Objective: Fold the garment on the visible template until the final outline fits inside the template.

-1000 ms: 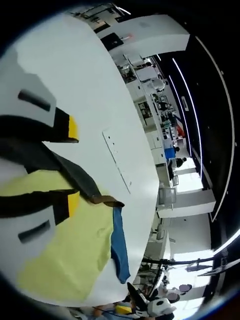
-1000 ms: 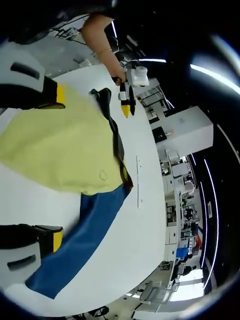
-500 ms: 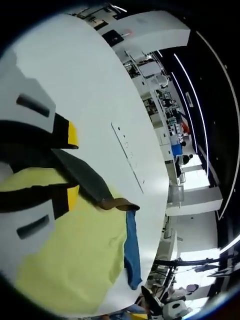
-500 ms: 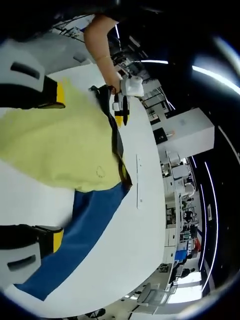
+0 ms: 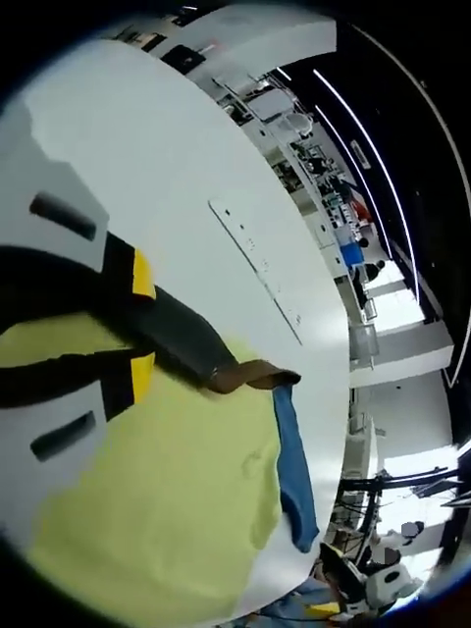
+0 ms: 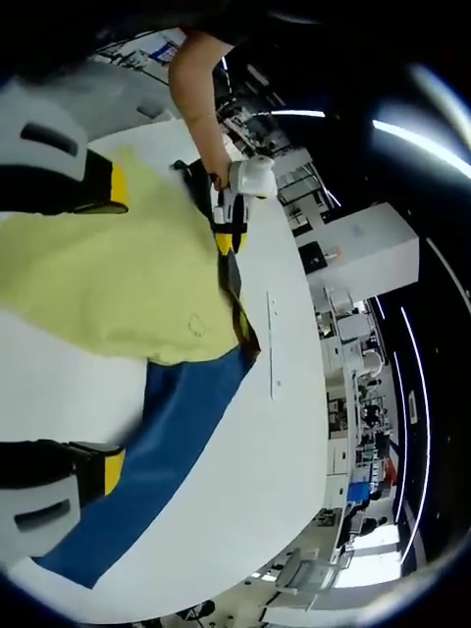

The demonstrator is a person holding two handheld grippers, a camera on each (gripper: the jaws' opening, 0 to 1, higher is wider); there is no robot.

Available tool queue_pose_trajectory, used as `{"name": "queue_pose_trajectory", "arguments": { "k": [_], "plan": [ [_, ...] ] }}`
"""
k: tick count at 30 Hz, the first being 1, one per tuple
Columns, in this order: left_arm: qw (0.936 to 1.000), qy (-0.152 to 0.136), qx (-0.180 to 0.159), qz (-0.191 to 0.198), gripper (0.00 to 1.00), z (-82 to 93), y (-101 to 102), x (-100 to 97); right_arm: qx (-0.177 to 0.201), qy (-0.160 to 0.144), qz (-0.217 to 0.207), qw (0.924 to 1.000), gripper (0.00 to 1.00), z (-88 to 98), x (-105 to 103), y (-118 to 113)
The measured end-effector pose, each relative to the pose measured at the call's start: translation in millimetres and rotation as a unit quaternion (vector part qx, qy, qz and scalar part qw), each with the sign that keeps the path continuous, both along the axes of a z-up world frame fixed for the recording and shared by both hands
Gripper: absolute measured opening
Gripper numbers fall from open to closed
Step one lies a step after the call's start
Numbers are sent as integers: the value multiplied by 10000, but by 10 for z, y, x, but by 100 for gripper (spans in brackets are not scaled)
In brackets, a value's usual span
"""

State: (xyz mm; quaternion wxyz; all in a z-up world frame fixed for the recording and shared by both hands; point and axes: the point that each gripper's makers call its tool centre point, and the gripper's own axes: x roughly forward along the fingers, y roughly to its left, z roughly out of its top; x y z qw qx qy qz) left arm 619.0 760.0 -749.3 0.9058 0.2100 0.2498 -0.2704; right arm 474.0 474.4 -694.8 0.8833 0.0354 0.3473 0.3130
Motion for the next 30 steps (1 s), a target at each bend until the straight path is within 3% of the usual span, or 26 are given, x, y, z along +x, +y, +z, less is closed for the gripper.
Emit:
{"name": "queue_pose_trajectory", "arguments": {
  "k": [2, 6, 14, 20, 22, 26, 30],
  "plan": [
    [10000, 18, 37, -36, 13, -30, 3, 13, -10, 40, -37, 10000, 97, -17, -7, -11],
    [10000, 70, 49, -3, 0, -41, 18, 41, -35, 86, -70, 9999, 96, -41, -10, -13],
    [9987, -299, -347, 202, 0, 301, 57, 230, -44, 99, -52, 9999, 95, -40, 15, 13],
    [9958, -486, -439, 643, 0, 351, 261, 440, -74, 108, -80, 9999, 95, -61, 38, -9],
    [9914, -689, -753, 816, 0, 386, 272, 539, -82, 143, -109, 9998, 95, -87, 49, -30],
    [9923, -628, -387, 992, 0, 195, 361, 632, -121, 176, -162, 9996, 95, -114, 52, -84],
    [9888, -586, -492, 1280, 0, 106, 448, 699, -175, 192, -262, 9993, 95, -140, 68, -174]
  ]
}}
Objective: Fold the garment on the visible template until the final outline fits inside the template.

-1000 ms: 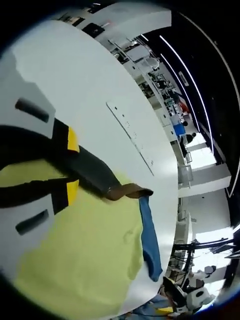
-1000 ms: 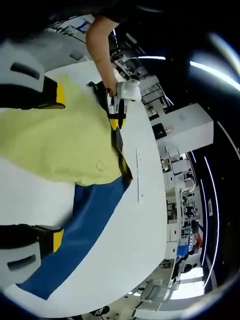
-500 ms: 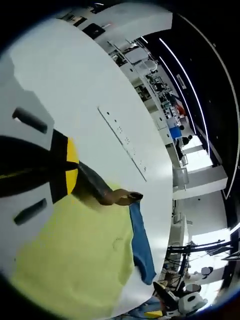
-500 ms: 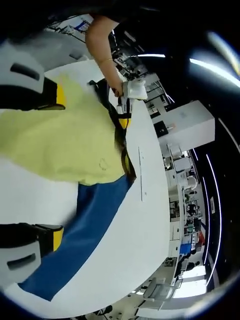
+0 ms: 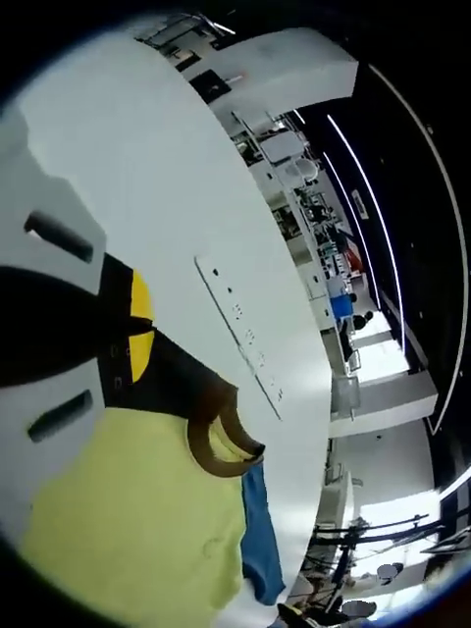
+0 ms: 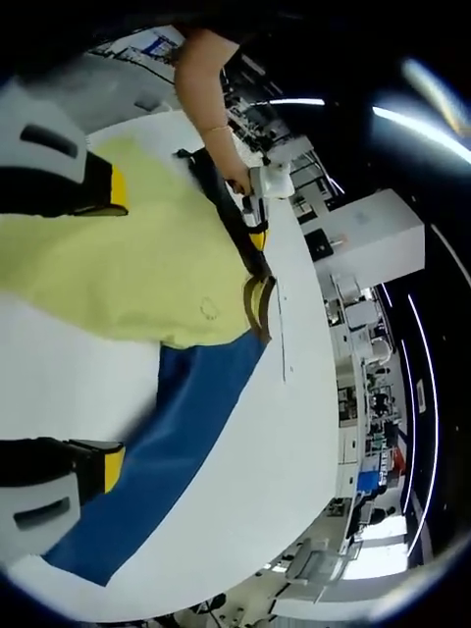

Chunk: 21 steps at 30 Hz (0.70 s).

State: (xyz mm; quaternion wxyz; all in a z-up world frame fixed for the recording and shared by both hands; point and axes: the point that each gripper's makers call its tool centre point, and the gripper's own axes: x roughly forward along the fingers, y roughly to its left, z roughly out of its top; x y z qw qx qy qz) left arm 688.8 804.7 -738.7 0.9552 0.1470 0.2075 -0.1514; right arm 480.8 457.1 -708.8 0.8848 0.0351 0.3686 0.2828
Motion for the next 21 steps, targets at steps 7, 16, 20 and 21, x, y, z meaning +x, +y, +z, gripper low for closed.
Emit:
{"name": "queue_pose_trajectory", "arguments": {
  "k": [7, 16, 20, 21],
  "plan": [
    [9992, 71, -94, 389, 16, 26, 185, -4, 59, -12, -201, 9998, 96, -30, 18, -78],
    [9969, 149, -545, 544, 56, 148, 239, -140, 105, -80, -414, 9991, 95, 22, 79, -155],
    [9960, 125, -721, 519, 67, 250, 221, -226, 38, -131, -567, 9983, 94, 46, 115, -278],
    [9953, 111, -813, 507, 71, 277, 211, -241, 37, -139, -614, 9980, 94, 52, 122, -309]
  ]
}}
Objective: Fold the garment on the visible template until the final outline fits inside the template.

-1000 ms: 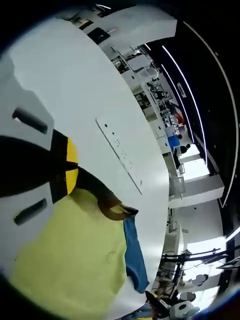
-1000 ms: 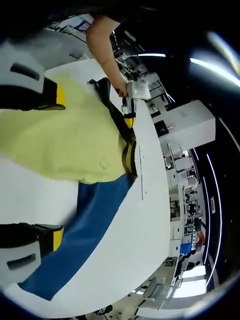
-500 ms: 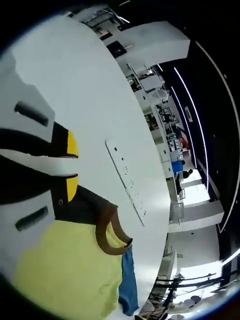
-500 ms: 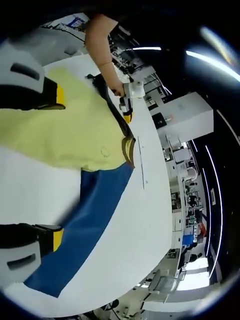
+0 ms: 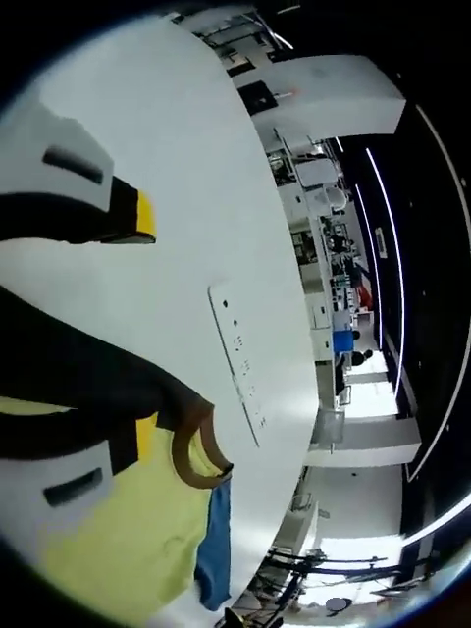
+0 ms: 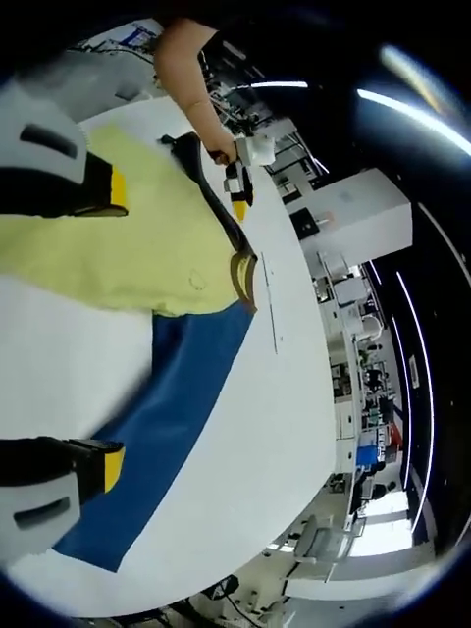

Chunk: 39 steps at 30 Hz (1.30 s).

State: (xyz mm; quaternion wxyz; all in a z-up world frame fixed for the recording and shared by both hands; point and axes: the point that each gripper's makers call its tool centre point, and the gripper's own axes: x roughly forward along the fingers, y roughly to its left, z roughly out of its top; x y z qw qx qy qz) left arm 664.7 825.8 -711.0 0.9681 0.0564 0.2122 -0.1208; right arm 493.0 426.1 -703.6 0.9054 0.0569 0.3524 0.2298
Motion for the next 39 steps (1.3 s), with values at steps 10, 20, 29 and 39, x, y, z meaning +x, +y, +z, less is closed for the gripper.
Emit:
{"name": "queue_pose_trajectory", "arguments": {
  "k": [10, 20, 29, 39],
  "plan": [
    [9989, -38, 65, -454, 96, 243, -39, -353, -143, -57, -514, 9986, 91, 56, 30, -393],
    [9977, -112, 52, -663, 99, 473, -82, -640, -87, 83, -1162, 9932, 87, 78, 13, -794],
    [9962, -17, -21, -866, 99, 609, -155, -1030, -251, 330, -1738, 9839, 78, -95, -56, -1171],
    [9968, 103, -36, -786, 95, 619, -107, -1506, -773, 605, -2234, 9698, 56, -347, -98, -1580]
  ]
}}
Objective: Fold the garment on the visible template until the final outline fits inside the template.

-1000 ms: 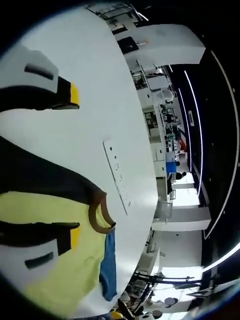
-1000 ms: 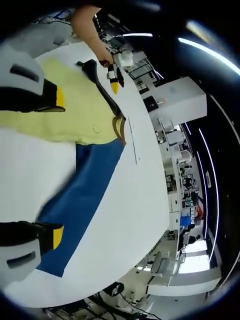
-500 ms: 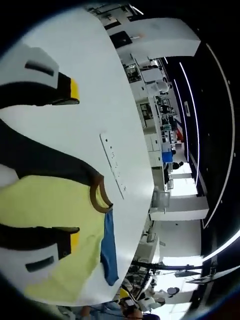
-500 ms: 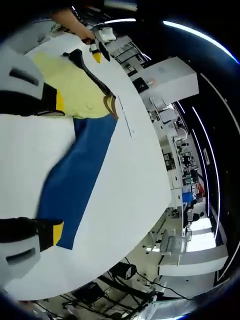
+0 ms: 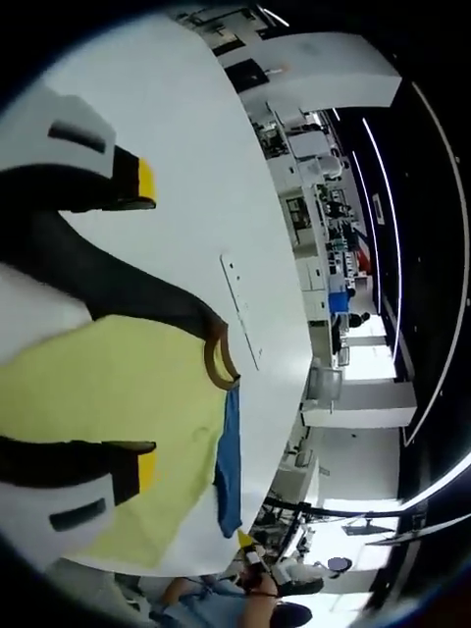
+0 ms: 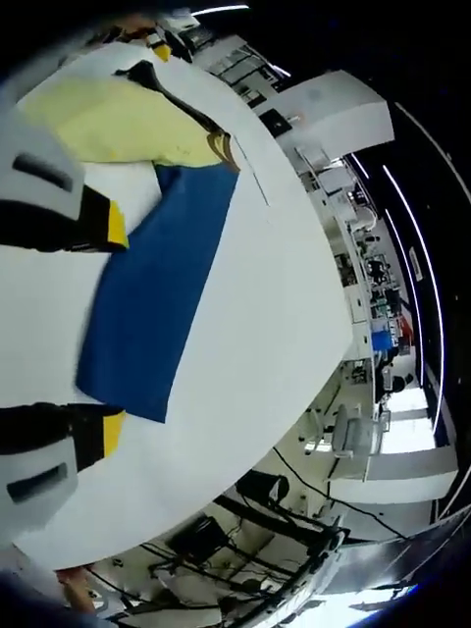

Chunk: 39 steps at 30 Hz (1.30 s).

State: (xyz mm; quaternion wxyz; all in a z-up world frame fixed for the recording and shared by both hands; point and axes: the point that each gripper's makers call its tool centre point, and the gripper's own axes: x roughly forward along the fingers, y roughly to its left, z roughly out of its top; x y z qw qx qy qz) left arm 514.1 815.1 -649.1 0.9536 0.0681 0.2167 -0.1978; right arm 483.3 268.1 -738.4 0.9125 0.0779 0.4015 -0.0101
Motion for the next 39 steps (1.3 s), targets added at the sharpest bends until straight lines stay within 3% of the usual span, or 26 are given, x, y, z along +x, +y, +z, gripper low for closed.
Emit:
{"name": "queue_pose_trajectory", "arguments": {
  "k": [5, 13, 18, 20, 21, 25, 30, 39],
  "plan": [
    [9999, -4, -53, 99, 92, 72, 73, -177, -250, 116, -37, 9996, 46, -136, -1, -166],
    [9997, 80, -48, 236, 89, 42, 123, -410, -201, 224, -164, 9994, 32, -299, -21, -247],
    [9997, 110, 27, 216, 88, 37, 120, -465, -839, 339, 128, 9958, 26, -269, -53, -280],
    [9997, 93, 32, 230, 87, 54, 121, -475, -504, 267, -275, 9980, 21, -266, -38, -220],
    [9997, 84, 21, 232, 87, 68, 116, -483, -669, 264, -195, 9972, 20, -266, -31, -231],
    [9997, 27, 49, 233, 87, 105, 116, -493, -576, 242, -261, 9977, 15, -273, -13, -259],
    [9996, 45, 76, 264, 87, 105, 141, -527, -433, 232, -416, 9979, 2, -290, 25, -366],
    [9995, 12, 27, 327, 86, 131, 151, -520, -216, 271, -312, 9989, 0, -280, 157, -427]
  ]
}}
